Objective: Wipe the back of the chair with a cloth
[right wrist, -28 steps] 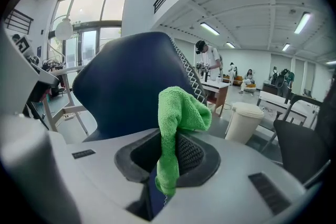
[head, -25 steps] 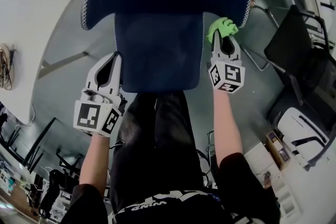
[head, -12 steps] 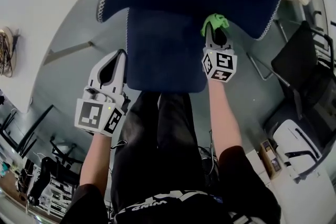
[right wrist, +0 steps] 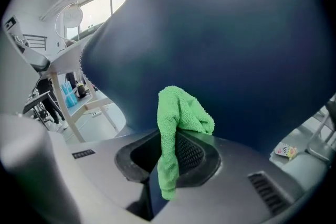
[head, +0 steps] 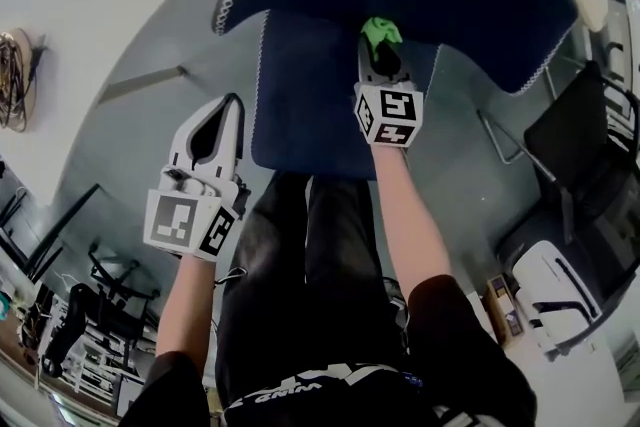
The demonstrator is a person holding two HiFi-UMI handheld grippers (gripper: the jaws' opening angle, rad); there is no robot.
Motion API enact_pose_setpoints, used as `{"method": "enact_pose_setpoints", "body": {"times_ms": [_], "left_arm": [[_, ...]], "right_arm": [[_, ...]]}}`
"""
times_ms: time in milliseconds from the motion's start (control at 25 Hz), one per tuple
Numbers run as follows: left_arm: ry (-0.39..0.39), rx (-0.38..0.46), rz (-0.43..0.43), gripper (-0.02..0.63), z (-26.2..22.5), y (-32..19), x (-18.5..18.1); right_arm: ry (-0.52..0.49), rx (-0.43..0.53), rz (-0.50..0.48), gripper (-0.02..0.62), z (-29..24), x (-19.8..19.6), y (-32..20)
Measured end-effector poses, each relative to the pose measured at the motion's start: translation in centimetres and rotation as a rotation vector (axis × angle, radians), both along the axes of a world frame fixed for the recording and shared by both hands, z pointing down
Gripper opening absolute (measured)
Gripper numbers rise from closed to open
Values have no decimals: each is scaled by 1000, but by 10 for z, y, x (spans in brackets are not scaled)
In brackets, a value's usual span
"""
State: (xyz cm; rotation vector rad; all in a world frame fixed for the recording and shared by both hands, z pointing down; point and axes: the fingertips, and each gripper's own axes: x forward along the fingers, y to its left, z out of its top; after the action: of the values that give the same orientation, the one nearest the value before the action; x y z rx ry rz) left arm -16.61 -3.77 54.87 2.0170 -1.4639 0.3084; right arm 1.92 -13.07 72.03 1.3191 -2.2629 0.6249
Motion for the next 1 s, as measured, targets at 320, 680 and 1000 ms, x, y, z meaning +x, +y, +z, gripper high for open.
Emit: {"method": "enact_pose_setpoints", "body": {"times_ms": [320, 680, 1000], "left_arm": [[1, -5, -26, -5, 5, 5, -13], [4, 6, -42, -5, 5, 5, -22], [6, 23, -40, -5, -10, 10, -16]], "right_arm": [[-96, -16, -132, 55, -11, -94, 3], [-167, 14, -281, 55, -41, -164, 17], [-204, 77, -360, 55, -96, -165, 36]]}}
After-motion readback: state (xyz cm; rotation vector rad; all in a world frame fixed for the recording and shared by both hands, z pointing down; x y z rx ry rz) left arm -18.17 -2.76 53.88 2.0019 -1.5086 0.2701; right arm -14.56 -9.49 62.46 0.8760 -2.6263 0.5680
